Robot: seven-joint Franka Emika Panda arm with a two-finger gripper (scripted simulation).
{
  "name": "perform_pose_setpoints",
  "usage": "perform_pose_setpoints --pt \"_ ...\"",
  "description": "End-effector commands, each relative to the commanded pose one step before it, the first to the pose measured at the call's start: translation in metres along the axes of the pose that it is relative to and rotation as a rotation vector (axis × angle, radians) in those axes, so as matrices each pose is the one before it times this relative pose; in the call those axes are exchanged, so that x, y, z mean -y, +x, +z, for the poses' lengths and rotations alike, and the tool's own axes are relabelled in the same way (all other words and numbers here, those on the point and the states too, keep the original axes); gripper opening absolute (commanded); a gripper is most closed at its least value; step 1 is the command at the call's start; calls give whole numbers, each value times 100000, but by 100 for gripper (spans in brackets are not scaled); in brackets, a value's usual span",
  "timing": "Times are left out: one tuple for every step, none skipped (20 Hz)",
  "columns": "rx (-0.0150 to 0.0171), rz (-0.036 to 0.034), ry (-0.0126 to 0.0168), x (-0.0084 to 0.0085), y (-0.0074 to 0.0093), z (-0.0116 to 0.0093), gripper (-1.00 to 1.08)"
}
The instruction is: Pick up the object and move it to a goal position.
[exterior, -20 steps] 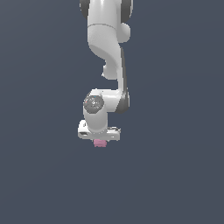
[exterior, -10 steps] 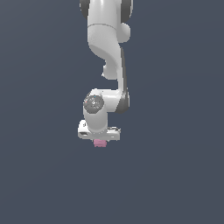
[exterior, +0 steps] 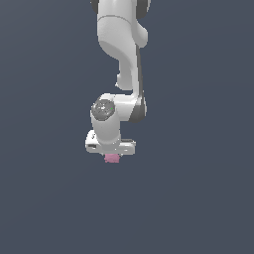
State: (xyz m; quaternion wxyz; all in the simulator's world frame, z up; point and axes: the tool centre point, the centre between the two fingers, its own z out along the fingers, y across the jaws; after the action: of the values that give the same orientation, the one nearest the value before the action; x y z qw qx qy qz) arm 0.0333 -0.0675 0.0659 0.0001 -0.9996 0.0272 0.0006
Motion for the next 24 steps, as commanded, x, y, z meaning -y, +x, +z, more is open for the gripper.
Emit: perform_pose_setpoints --pt "-121 24 -12 -363 -421 -1390 -100" --pt "0 0 0 -167 -219 -647 -100" --pt "0 0 0 -181 -236 -701 -100" --pt "0 0 0 -195 -255 -757 -100" --pt "0 0 0 -210 -273 -814 -100" --pt "0 0 0 -225 -292 -873 -100" --pt "-30 -10 61 -240 -314 -949 -100" --pt "0 0 0 -253 -328 -985 -100" --pt "0 0 0 -260 -336 -1013 -100" --pt "0 0 0 -264 -340 -1029 -100" --pt "0 0 0 -267 -344 -1046 -100" --pt "0 0 0 -272 -349 -1065 -100" --pt "0 0 0 -277 -354 -1085 -100" --pt "2 22 65 -308 -361 -1103 -100" --pt "0 0 0 -288 -366 -1133 -100" --pt "0 0 0 -295 -374 -1161 -100" --pt "0 0 0 -299 -377 -1176 -100" --pt "0 0 0 -299 -375 -1177 -100" --pt "0 0 0 -298 -372 -1175 -100" --pt "0 0 0 -298 -370 -1175 -100" --pt "0 0 0 -299 -368 -1175 -100" --pt "-3 15 47 -320 -367 -1172 -100" --pt "0 0 0 -299 -362 -1172 -100" --pt "0 0 0 -299 -359 -1170 -100"
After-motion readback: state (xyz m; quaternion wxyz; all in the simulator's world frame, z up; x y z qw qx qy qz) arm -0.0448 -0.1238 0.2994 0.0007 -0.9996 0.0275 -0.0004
